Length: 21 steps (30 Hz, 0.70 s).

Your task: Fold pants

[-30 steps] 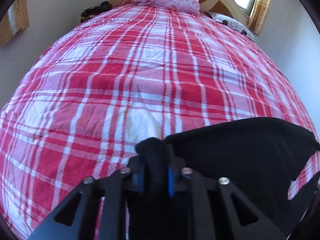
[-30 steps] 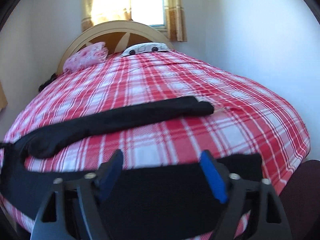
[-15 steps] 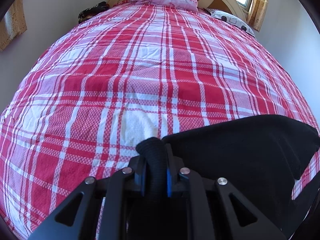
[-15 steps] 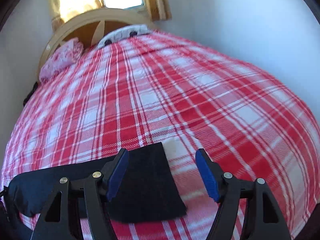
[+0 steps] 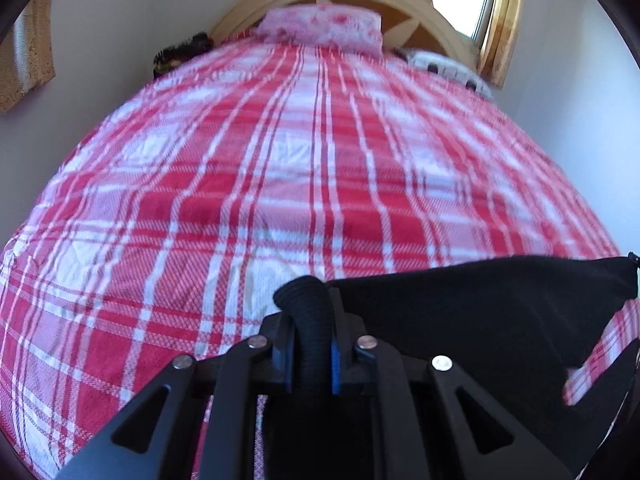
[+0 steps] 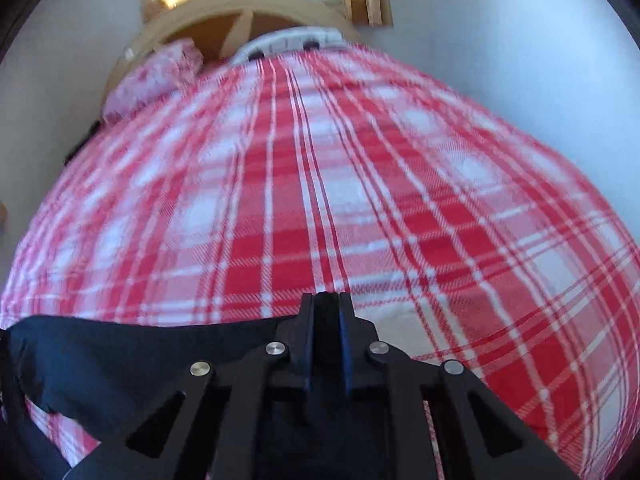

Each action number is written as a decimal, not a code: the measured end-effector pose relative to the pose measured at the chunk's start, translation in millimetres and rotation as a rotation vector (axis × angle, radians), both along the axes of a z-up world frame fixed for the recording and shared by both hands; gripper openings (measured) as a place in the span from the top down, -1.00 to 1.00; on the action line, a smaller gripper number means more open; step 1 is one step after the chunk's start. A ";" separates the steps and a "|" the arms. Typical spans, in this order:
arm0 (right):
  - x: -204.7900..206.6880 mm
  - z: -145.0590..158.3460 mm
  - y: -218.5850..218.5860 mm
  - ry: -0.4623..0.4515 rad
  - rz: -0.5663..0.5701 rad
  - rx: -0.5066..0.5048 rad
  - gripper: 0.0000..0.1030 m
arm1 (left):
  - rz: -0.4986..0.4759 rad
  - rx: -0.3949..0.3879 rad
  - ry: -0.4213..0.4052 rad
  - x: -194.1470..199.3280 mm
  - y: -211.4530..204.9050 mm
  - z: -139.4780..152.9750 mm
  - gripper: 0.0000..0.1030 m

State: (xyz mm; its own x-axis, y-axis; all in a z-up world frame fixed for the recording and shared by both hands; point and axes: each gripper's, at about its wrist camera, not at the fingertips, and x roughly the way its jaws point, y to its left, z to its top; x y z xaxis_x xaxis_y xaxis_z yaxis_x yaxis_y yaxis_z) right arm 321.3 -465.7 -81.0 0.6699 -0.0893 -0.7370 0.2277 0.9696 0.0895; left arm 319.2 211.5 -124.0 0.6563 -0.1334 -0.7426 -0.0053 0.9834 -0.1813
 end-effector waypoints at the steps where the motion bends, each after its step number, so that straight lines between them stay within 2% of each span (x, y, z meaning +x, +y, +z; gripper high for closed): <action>1: -8.3 11.6 0.7 -0.048 -0.002 0.000 0.80 | 0.002 -0.011 -0.026 -4.7 1.9 6.0 0.75; 6: -64.6 62.0 -0.3 -0.275 0.015 -0.034 0.80 | 0.011 -0.145 -0.190 -45.3 20.2 35.1 0.75; 9: -106.8 74.4 -4.8 -0.388 0.023 -0.019 0.80 | -0.005 -0.225 -0.266 -76.9 30.5 40.8 0.75; 15: -185.9 51.0 -17.0 -0.392 0.000 0.046 0.79 | -0.127 -0.231 -0.362 -134.7 24.7 31.0 0.74; 19: -224.6 20.0 -30.2 -0.350 -0.029 0.117 0.78 | -0.173 -0.214 -0.340 -161.3 19.5 12.2 0.71; 21: -236.9 2.8 -33.4 -0.317 -0.059 0.119 0.77 | -0.192 -0.208 -0.318 -174.5 17.7 1.4 0.65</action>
